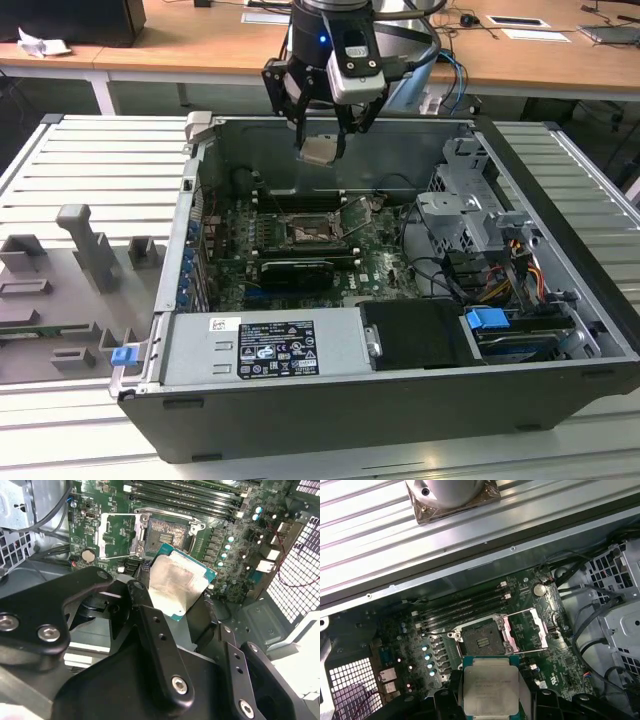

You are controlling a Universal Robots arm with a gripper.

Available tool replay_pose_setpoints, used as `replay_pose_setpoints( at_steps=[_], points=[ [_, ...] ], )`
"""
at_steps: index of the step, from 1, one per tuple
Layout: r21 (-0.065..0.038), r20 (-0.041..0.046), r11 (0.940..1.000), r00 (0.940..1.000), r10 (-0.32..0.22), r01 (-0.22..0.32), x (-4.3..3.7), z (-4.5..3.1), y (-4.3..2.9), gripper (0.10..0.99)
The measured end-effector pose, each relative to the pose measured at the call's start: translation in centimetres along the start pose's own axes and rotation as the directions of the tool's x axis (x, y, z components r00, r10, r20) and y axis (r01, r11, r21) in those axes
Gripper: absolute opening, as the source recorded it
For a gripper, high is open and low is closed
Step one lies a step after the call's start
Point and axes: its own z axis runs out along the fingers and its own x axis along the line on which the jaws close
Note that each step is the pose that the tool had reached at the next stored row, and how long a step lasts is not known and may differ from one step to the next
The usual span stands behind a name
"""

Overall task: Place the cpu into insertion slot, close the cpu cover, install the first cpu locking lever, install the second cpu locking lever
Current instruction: 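Place the cpu into insertion slot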

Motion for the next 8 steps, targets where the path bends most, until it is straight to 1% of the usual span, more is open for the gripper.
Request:
replay_pose_setpoints(
  at_steps=[8],
  points=[
    [0.0, 0.0002, 1.0, 1.0, 0.002, -0.002, 0.0, 0.09, -0.01, 0.537]
  ],
)
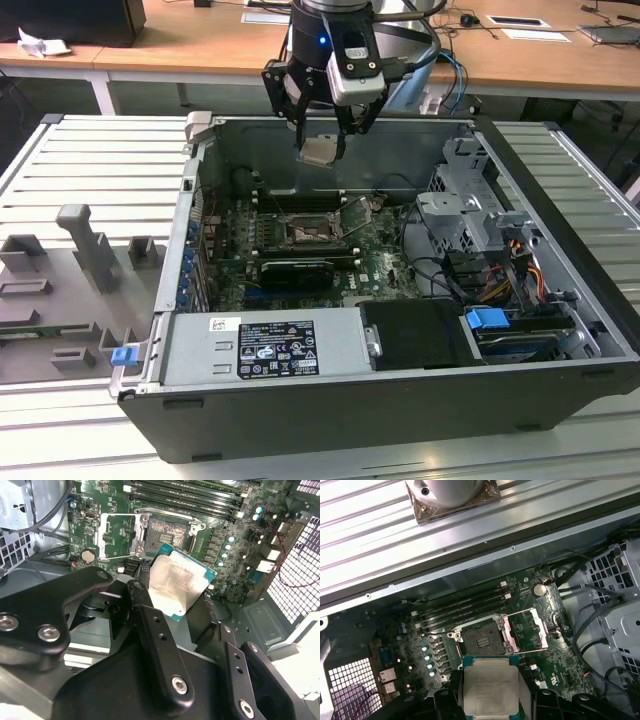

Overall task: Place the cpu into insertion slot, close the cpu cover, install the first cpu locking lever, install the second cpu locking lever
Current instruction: 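Place the cpu into insertion slot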

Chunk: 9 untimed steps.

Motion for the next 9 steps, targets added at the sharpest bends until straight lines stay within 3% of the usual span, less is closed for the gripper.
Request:
replay_pose_setpoints(
  at_steps=[9],
  points=[
    [0.0, 0.0002, 1.0, 1.0, 0.002, -0.002, 0.0, 0.21, -0.02, 0.537]
  ],
)
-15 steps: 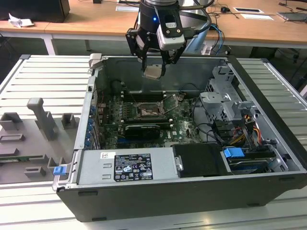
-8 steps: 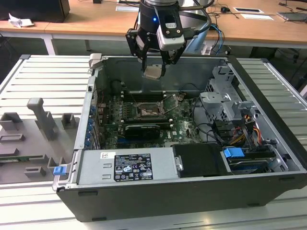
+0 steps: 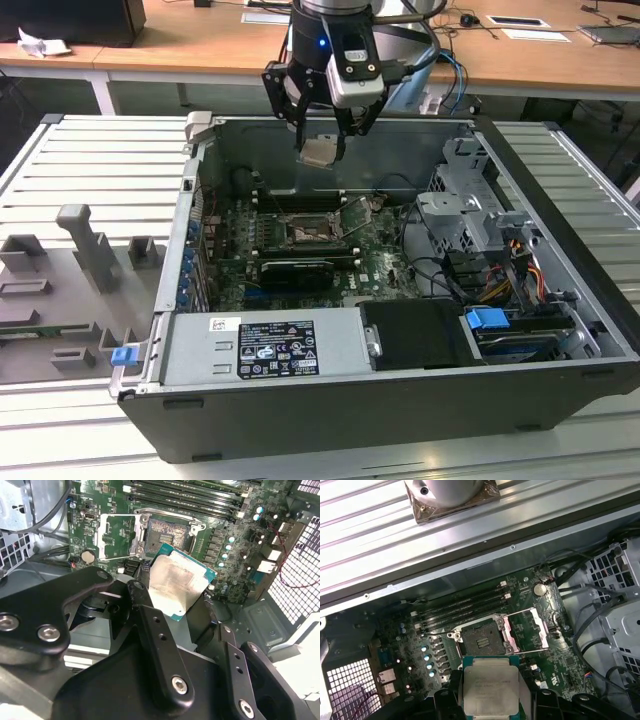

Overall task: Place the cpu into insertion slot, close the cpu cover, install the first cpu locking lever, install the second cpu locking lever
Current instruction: 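Place the cpu into insertion slot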

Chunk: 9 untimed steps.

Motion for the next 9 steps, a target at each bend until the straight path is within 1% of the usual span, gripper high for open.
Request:
replay_pose_setpoints(
  at_steps=[2, 3, 9],
  points=[
    [0.0, 0.0002, 1.0, 1.0, 0.002, -0.002, 0.0, 0.01, 0.0, 0.537],
    [0.0, 0.0016, 0.9999, 0.9999, 0.017, -0.017, 0.0, 0.02, 0.0, 0.537],
    [-0.001, 0.0044, 0.9989, 0.9989, 0.047, -0.047, 0.0, 0.03, 0.0, 0.537]
  ],
)
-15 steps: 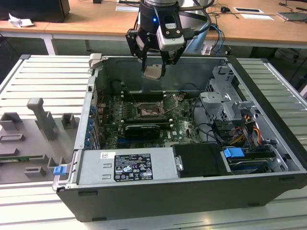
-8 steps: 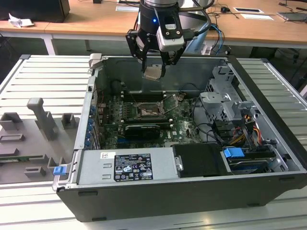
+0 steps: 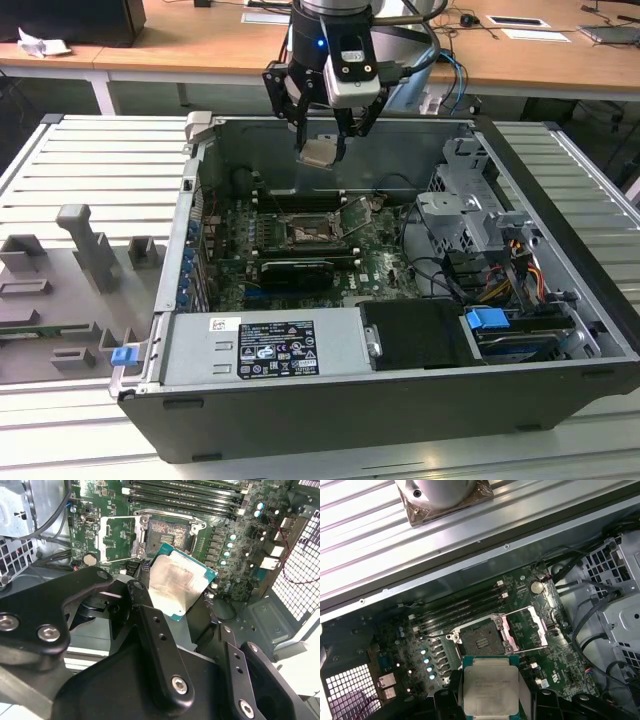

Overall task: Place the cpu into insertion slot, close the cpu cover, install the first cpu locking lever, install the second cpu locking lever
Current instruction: 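Place the cpu into insertion slot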

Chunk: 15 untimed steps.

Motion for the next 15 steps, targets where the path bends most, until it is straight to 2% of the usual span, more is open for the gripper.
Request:
replay_pose_setpoints(
  at_steps=[15],
  points=[
    [-0.002, 0.0073, 0.9969, 0.9969, 0.078, -0.078, 0.0, 0.04, 0.0, 0.537]
  ],
)
